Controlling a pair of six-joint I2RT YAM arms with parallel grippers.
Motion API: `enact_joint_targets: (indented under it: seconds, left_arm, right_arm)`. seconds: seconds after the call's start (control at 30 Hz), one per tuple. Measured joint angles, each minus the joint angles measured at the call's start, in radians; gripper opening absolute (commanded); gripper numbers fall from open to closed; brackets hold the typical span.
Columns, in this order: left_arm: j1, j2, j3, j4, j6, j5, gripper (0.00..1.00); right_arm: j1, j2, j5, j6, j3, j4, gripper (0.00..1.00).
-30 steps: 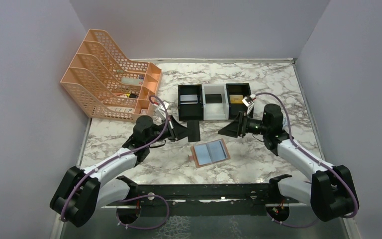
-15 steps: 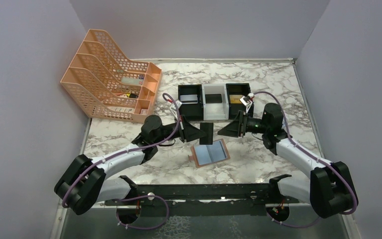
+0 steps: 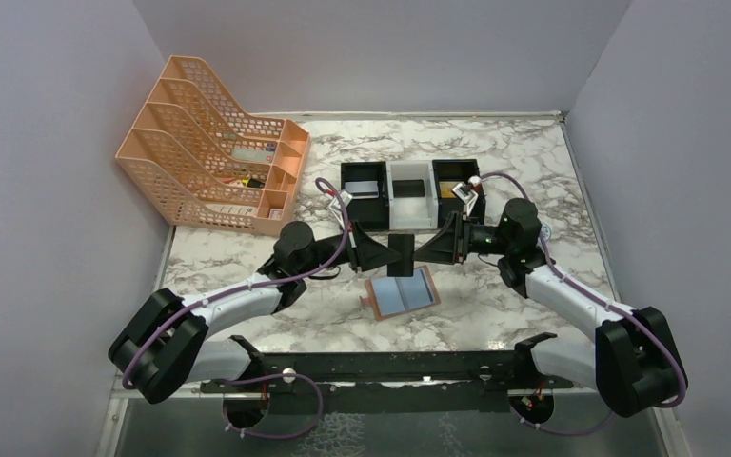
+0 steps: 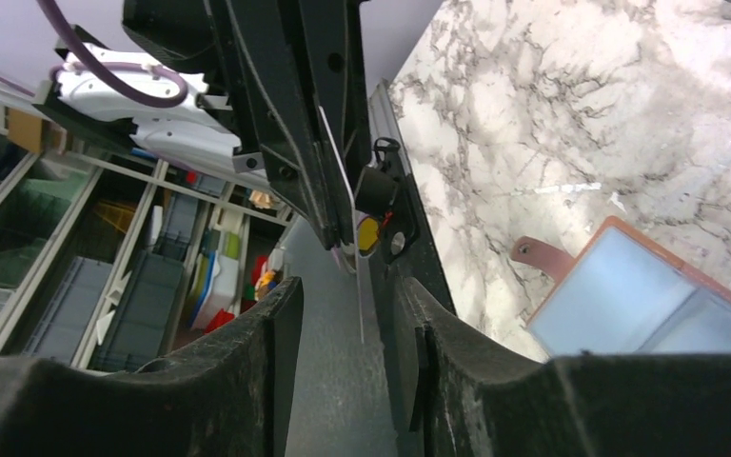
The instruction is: Take the credit cards out of the card holder
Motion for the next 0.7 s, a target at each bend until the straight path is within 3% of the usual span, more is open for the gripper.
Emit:
enact_joint_targets:
  seconds: [0.33,0.7]
  left_arm:
    - [-0.02,0.003,0.0,0.017,-0.008,-0.02,0.0]
    - [-0.021,0.005,0.0,0.05,-0.014,-0.026,0.0]
  right_arm:
    - [0.036,0.029,-0.02,0.079,0.0,0.122,0.22]
    - [0.041,0.041,-0.022,0.123,-0.002,0.18,0.15]
